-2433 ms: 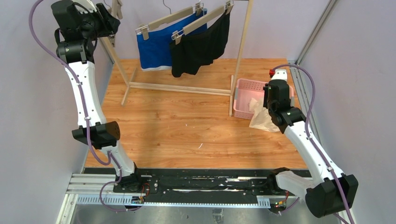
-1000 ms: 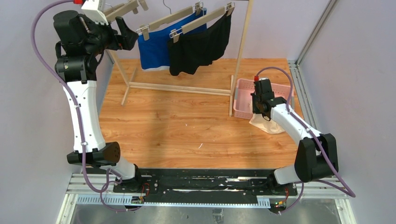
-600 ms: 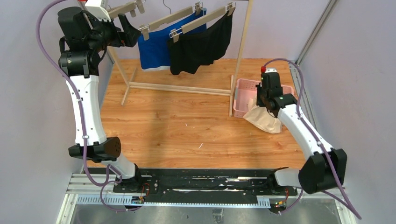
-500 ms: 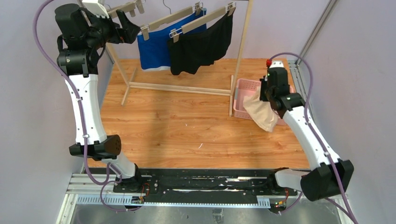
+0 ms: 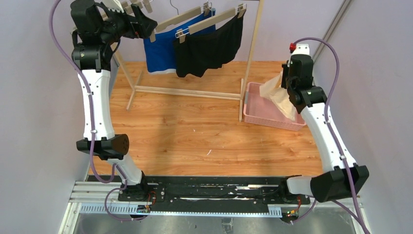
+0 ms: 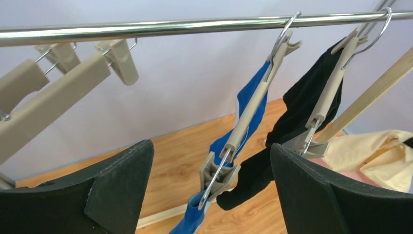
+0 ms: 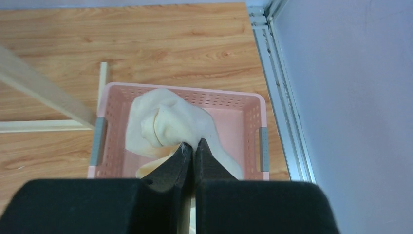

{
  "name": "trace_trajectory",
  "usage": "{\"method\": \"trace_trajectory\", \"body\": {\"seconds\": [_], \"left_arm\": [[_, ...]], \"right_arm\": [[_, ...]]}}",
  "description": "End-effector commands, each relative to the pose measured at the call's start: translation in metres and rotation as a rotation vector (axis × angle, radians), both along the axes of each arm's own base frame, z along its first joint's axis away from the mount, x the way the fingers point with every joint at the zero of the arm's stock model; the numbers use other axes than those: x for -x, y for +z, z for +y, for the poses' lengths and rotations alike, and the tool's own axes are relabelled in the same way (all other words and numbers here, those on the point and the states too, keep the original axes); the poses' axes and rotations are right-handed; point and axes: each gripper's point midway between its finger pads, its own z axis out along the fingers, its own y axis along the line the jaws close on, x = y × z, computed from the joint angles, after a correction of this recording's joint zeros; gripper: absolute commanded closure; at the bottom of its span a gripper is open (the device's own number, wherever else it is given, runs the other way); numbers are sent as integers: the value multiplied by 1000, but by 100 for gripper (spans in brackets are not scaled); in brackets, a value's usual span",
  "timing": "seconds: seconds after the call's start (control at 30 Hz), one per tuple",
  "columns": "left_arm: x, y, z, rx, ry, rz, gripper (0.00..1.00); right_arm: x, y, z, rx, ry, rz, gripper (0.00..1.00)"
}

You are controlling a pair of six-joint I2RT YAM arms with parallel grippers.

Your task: Remove the underwear clipped to the hanger

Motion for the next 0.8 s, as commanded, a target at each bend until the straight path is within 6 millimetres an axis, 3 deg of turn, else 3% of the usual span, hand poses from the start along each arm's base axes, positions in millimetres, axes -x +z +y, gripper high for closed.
{"method": "trace_trajectory", "body": {"seconds": [0.0,0.13,0.23,0.27,0.33,0.4,0.43,0.63,0.7,0.77], "left_arm": [[-1,27,-11,3,-33,-114,2],[-9,33,-20,13,-50,-134,2],[-17,35,-29,9,-60,-147,2],[-19,33,-32,5,-59,-148,2],[-27,25,-37,-17,-57,-140,2],[-34,14,-42,-44,-46,-121,2],[-37,9,-44,-58,-43,-114,2],[-53,-8,-47,-100,-15,-94,1],[-55,-8,-48,-99,-11,-99,9],[-56,-6,-49,-96,-12,-104,25]], "right_arm": [[-14,-40,-26,3,-66,53,99],[-15,-98,-29,-69,-54,149,100],[-11,-126,-28,-98,-40,204,100],[-9,-131,-27,-101,-35,213,91],[-5,-135,-26,-105,-33,219,60],[-1,-134,-27,-105,-35,213,38],[1,-132,-27,-105,-34,207,32],[12,-119,-21,-116,7,153,29],[12,-119,-20,-120,15,142,28],[12,-118,-18,-128,23,139,28]]}}
